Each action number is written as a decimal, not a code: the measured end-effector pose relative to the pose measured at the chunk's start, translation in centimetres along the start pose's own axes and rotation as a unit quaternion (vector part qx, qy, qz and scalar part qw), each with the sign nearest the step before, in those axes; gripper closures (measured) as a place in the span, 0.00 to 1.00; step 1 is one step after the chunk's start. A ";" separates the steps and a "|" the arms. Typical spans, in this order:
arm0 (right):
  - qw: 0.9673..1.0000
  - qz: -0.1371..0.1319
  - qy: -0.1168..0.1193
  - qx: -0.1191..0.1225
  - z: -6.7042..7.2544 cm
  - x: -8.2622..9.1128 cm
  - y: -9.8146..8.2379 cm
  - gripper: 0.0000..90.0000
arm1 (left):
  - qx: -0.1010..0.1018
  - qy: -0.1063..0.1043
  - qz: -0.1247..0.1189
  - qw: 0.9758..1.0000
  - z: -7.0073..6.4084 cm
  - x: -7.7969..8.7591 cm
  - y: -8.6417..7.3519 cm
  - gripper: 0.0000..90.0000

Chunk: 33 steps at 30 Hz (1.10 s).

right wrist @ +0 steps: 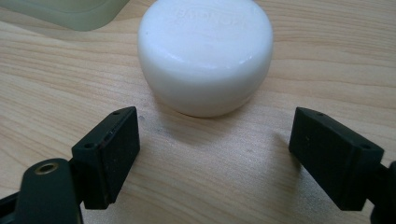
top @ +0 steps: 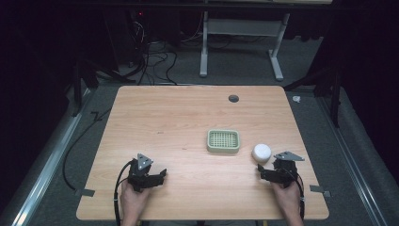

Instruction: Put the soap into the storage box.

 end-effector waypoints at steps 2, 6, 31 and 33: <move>1.000 0.000 0.000 -0.001 0.0 0.0 0.0 0.19 | 0.000 0.000 0.000 1.000 0.0 0.0 0.0 0.22; 1.000 0.000 0.000 -0.001 0.0 0.0 0.0 0.19 | 0.000 0.000 0.001 1.000 0.0 0.0 0.0 0.22; 1.000 -0.001 0.003 -0.001 0.0 0.0 0.0 0.19 | 0.001 0.000 0.000 1.000 0.0 0.0 0.0 0.22; 1.000 -0.002 0.009 -0.003 0.0 0.0 0.1 0.19 | 0.001 0.000 0.000 1.000 0.0 0.0 0.0 0.22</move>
Point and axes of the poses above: each handheld gripper's, and its own axes: x roughly backward along the jaws, y roughly out of its top, z roughly to its left, the point moved 10 cm from there along -x, roughly forward along the jaws, and after that the axes turned 2 degrees about -x, right-handed, at the moved point
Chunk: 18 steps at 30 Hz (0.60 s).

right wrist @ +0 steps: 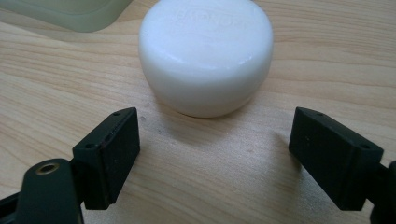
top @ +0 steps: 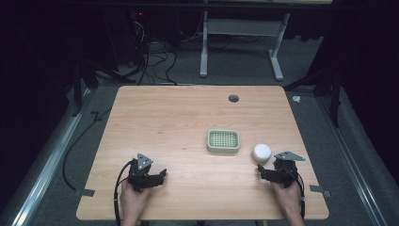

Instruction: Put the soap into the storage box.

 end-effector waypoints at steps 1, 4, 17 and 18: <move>1.000 0.000 0.005 -0.001 0.0 0.0 0.0 0.19 | 0.000 0.000 0.000 1.000 0.0 0.0 0.0 0.22; 1.000 -0.001 0.005 -0.001 0.0 0.0 0.1 0.19 | 0.000 0.000 0.000 1.000 0.0 0.0 0.0 0.22; 1.000 -0.006 0.012 -0.007 0.2 0.2 0.4 0.17 | 0.000 0.000 0.000 1.000 0.0 0.0 0.0 0.22; 1.000 -0.004 0.012 -0.007 0.2 0.3 0.4 0.16 | 0.000 0.000 0.000 1.000 0.0 0.0 0.0 0.22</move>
Point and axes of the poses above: each handheld gripper's, and its own axes: x roughly backward along the jaws, y roughly out of its top, z roughly to its left, the point moved 10 cm from there along -x, roughly forward along the jaws, and after that the axes turned 2 degrees about -x, right-handed, at the moved point
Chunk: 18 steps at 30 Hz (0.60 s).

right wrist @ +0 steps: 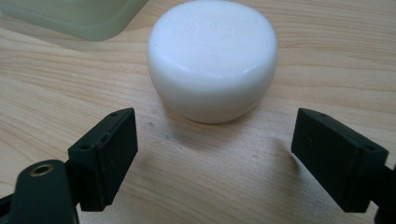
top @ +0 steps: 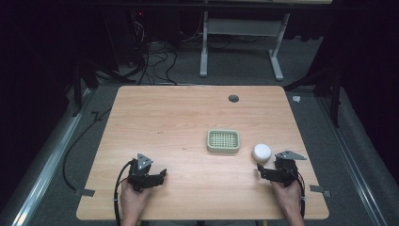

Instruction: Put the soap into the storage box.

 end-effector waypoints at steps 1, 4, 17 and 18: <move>1.000 -0.001 0.000 -0.001 0.0 0.0 0.0 0.16 | 0.000 0.000 0.000 1.000 0.0 0.0 0.0 0.22; 1.000 -0.001 0.002 0.000 0.1 0.0 0.2 0.16 | 0.000 0.000 0.000 1.000 0.0 0.0 0.0 0.22; 1.000 -0.003 0.009 0.008 0.6 -0.2 1.9 0.16 | 0.000 0.000 0.000 1.000 0.0 0.0 0.0 0.22; 1.000 -0.003 0.009 0.008 0.6 -0.2 1.9 0.16 | 0.000 0.000 0.000 1.000 0.0 0.0 0.0 0.22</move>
Point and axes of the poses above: each handheld gripper's, and its own axes: x roughly backward along the jaws, y roughly out of its top, z roughly to its left, the point moved 10 cm from there along -x, roughly forward along the jaws, and after that the axes turned 2 degrees about -x, right-handed, at the moved point
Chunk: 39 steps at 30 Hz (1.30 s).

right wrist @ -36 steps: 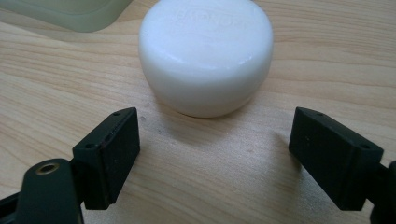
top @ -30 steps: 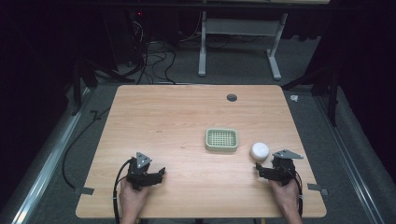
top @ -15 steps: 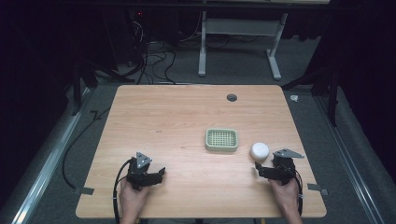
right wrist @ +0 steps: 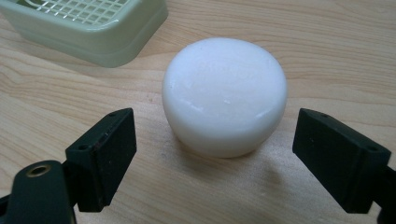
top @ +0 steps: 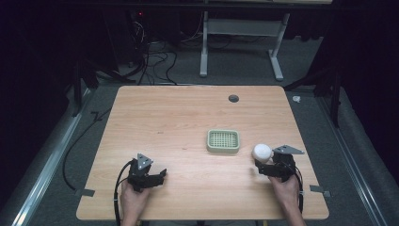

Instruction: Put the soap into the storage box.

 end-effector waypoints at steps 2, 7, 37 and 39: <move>1.000 0.000 0.001 0.000 0.0 -0.1 0.2 0.15 | 0.000 0.000 0.000 1.000 0.0 0.0 0.0 0.22; 1.000 -0.002 0.000 0.004 0.1 -0.2 0.7 0.15 | 0.000 0.000 0.000 1.000 0.0 0.0 0.0 0.22; 1.000 0.023 -0.010 -0.004 -0.5 -2.5 1.5 0.18 | 0.000 0.000 0.000 1.000 0.0 0.0 0.0 0.22; 1.000 0.022 -0.011 -0.004 -0.5 -2.6 1.5 0.18 | 0.000 0.000 0.000 1.000 0.0 0.0 0.0 0.22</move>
Point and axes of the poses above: each handheld gripper's, and its own axes: x roughly backward along the jaws, y roughly out of its top, z roughly to its left, the point moved 10 cm from there along -x, roughly forward along the jaws, and after that the axes turned 2 degrees about -x, right-handed, at the moved point
